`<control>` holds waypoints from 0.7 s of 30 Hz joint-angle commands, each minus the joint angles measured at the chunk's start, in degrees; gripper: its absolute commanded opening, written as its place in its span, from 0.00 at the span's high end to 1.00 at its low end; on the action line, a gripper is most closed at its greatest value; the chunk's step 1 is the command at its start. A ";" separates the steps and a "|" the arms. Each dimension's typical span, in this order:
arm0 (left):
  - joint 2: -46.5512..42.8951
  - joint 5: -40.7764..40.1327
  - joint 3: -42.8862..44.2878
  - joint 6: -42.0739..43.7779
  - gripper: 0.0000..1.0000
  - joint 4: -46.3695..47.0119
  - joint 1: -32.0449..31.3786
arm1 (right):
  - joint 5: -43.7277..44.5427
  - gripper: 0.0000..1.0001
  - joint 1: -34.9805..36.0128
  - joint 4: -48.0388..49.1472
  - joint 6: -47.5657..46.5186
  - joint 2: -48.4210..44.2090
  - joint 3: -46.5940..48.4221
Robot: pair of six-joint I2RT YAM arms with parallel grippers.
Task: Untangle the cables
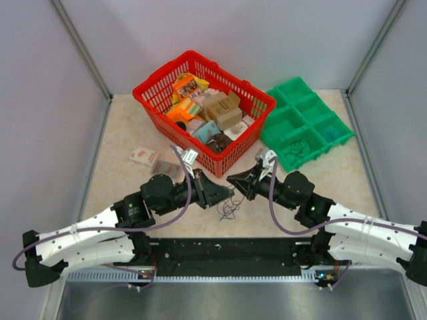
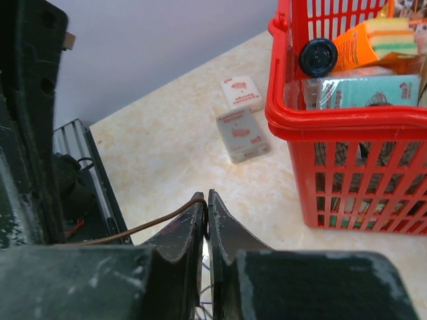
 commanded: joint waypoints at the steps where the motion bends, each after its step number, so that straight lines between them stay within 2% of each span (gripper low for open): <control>1: -0.39 1.02 0.76 2.53 0.76 0.81 0.28 | -1.47 1.00 0.37 5.35 4.43 -0.79 -0.79; 2: -0.48 1.02 0.76 3.58 0.62 0.46 0.28 | -0.94 1.00 0.28 5.43 6.36 -1.58 -1.23; 3: -0.74 1.28 0.94 5.07 0.52 -0.06 0.28 | -0.76 1.00 0.19 5.87 8.12 -2.72 -2.19; 4: -0.92 1.20 1.46 6.48 0.46 -1.37 0.28 | -1.54 1.00 -0.24 6.66 9.70 -4.13 -3.24; 5: -1.18 0.59 2.25 8.06 0.44 -3.21 0.28 | -2.34 1.00 -0.77 6.75 10.94 -6.14 -4.04; 9: -4.95 -6.08 2.53 11.58 0.43 -10.08 0.28 | -4.27 1.00 -4.46 0.70 15.07 -10.37 -3.70; 11: -8.81 -10.47 0.42 12.20 0.50 -11.75 0.28 | -4.80 1.00 -6.39 -2.11 16.56 -12.48 -3.08; 13: -11.45 -13.64 -2.21 12.03 0.64 -12.72 0.28 | -5.77 1.00 -7.45 -4.92 17.71 -14.15 -2.47; 14: -12.60 -14.52 -3.53 11.86 0.65 -12.73 0.28 | -6.21 1.00 -7.63 -6.07 17.80 -14.77 -1.85; 16: -13.40 -15.32 -6.61 10.72 0.66 -12.55 0.28 | -6.65 1.00 -7.81 -8.00 17.54 -15.39 -0.62; 21: -9.72 -10.77 -10.13 9.66 0.55 -7.20 0.46 | -7.00 1.00 -7.81 -12.14 15.79 -16.70 2.54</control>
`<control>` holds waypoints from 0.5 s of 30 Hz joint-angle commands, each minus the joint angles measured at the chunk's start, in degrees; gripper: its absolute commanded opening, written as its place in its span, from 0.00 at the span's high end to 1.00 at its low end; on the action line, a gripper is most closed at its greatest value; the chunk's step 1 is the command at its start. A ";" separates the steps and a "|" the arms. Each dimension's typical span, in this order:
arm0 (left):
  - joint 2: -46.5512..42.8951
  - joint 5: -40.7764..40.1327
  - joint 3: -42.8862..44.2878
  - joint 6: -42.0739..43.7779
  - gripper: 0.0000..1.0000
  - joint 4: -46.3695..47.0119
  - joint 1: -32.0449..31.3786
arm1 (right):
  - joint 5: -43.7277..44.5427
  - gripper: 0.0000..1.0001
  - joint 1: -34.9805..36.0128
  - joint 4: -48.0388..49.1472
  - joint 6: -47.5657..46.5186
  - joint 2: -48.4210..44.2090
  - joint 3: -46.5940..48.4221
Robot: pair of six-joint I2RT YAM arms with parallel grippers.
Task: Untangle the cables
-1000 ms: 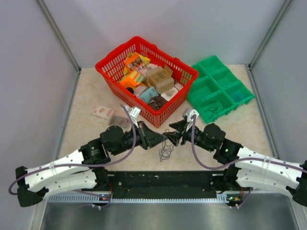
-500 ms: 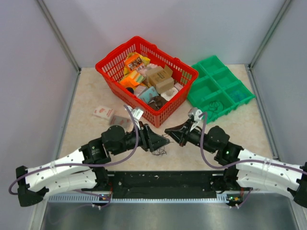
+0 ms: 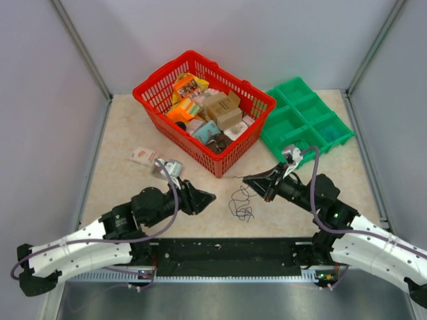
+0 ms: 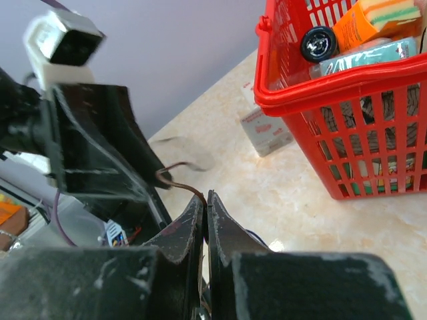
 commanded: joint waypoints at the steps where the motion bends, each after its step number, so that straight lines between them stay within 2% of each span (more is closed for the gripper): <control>1: 4.36 2.55 -3.16 -0.77 0.55 5.52 0.18 | -1.38 1.00 -0.49 -3.31 -0.33 -2.11 5.49; 6: 9.99 10.10 -7.11 -3.23 0.57 16.32 0.53 | -2.52 1.00 -0.49 -4.28 -0.42 -2.11 7.34; 9: 12.72 13.44 -9.31 -4.98 0.54 21.53 0.53 | -3.75 1.00 -0.57 -4.11 0.02 -1.41 7.87; 15: 14.22 8.81 -9.14 -6.04 0.50 20.31 0.70 | -4.72 1.00 -0.57 -2.97 0.99 -1.41 7.52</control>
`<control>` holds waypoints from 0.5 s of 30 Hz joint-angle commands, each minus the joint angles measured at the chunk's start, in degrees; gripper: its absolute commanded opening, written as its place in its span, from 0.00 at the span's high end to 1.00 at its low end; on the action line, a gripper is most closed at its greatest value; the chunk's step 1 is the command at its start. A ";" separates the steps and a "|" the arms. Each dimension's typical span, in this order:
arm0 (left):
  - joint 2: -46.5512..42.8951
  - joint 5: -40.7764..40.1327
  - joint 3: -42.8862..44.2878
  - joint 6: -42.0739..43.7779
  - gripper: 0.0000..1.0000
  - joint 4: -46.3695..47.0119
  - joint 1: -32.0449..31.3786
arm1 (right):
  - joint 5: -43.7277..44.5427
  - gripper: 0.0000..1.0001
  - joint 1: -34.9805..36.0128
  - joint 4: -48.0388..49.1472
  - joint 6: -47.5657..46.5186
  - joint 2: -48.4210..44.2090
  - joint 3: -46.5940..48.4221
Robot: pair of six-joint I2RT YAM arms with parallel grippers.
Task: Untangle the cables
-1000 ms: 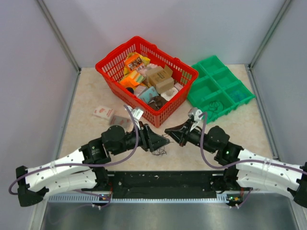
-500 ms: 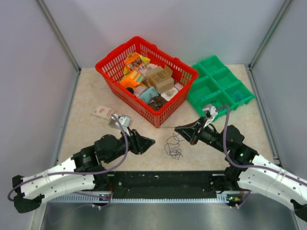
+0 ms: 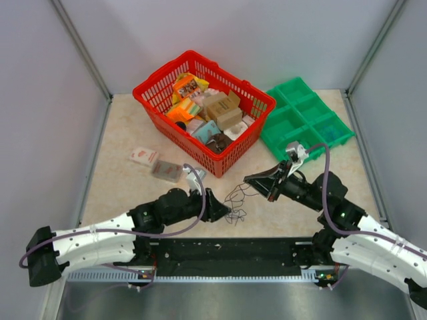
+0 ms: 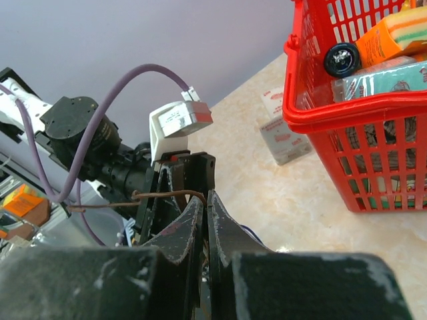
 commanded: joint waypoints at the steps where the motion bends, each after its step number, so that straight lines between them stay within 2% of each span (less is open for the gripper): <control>1: -0.12 -2.73 0.39 -1.87 0.50 4.86 0.70 | -1.75 1.00 -0.49 2.15 1.08 0.04 2.21; 5: 1.89 -1.17 -0.05 -3.80 0.54 5.55 3.68 | -2.72 1.00 -0.40 2.15 1.52 0.04 2.12; 9: 5.50 4.10 -0.32 -4.68 0.58 10.72 5.10 | -2.72 1.00 -0.40 2.42 1.87 -1.02 2.03; 15: 11.12 12.71 0.12 -5.30 0.56 19.34 5.01 | -1.84 1.00 -0.40 1.71 1.43 -1.72 2.12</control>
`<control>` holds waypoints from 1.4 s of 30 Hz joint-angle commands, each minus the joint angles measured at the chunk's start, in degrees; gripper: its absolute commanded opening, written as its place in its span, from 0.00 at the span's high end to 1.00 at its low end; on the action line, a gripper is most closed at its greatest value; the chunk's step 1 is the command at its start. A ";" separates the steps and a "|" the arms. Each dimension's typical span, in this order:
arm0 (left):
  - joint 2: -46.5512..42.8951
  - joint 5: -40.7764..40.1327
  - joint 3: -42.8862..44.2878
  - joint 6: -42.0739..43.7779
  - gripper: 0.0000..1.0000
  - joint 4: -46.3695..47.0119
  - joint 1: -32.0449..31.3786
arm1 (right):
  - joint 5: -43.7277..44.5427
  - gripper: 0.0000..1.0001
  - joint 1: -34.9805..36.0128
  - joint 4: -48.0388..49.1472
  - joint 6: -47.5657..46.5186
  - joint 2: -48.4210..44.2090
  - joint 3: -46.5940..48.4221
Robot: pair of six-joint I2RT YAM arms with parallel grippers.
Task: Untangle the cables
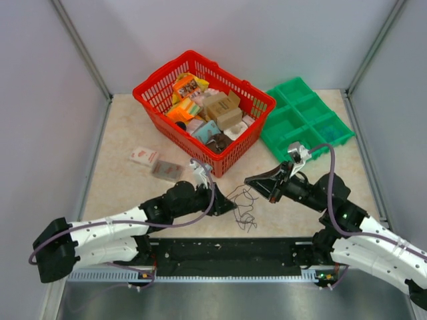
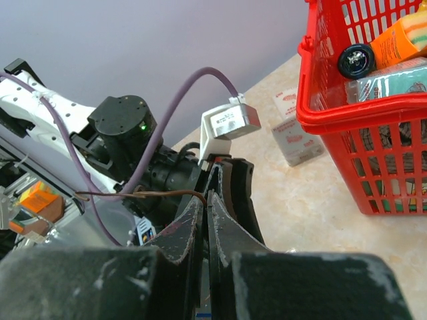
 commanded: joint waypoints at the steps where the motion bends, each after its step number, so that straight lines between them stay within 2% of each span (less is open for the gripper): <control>1: 3.50 8.94 0.34 -0.84 0.55 11.54 0.07 | -0.14 1.00 -0.40 1.93 0.01 -0.83 2.03; 7: 8.08 15.10 1.40 -2.24 0.53 15.76 -0.02 | 0.57 1.00 -0.40 1.41 -0.60 -1.17 2.03; 12: 6.06 16.07 -1.24 -1.90 0.50 20.43 -0.10 | 1.00 1.00 -0.40 0.53 -0.87 -1.62 1.86; 16: 3.60 16.16 -1.94 -0.32 0.46 20.17 -0.28 | 1.09 1.00 -0.40 0.44 -0.70 -1.97 1.51; 21: 4.56 16.08 -1.50 -0.40 0.46 20.17 -0.81 | 0.83 1.00 -0.40 0.53 -0.61 -1.88 1.86; 23: 5.87 15.55 -1.07 -0.75 0.54 19.65 -0.81 | 0.57 1.00 -0.40 0.53 -0.52 -1.97 2.21; 30: 6.24 12.83 -0.89 -0.93 1.00 17.28 -0.81 | 2.67 1.00 -0.40 -2.28 -2.45 -3.37 3.09; 32: 4.57 9.85 -1.06 -0.49 1.00 13.34 -0.81 | 6.61 1.00 -0.40 -4.74 -3.59 -4.77 3.18; 34: 2.64 6.07 -1.24 -0.05 1.00 7.81 -0.72 | 14.49 1.00 -0.48 -9.37 -5.43 -6.53 3.53; 38: -3.25 -5.51 -2.38 -1.80 1.00 -5.11 -0.55 | 43.91 1.00 -0.40 -21.51 -3.95 -12.05 4.23; 42: -11.59 -16.42 -3.70 -3.56 1.00 -18.12 -0.54 | 61.26 1.00 -0.48 -27.94 -4.91 -20.31 3.00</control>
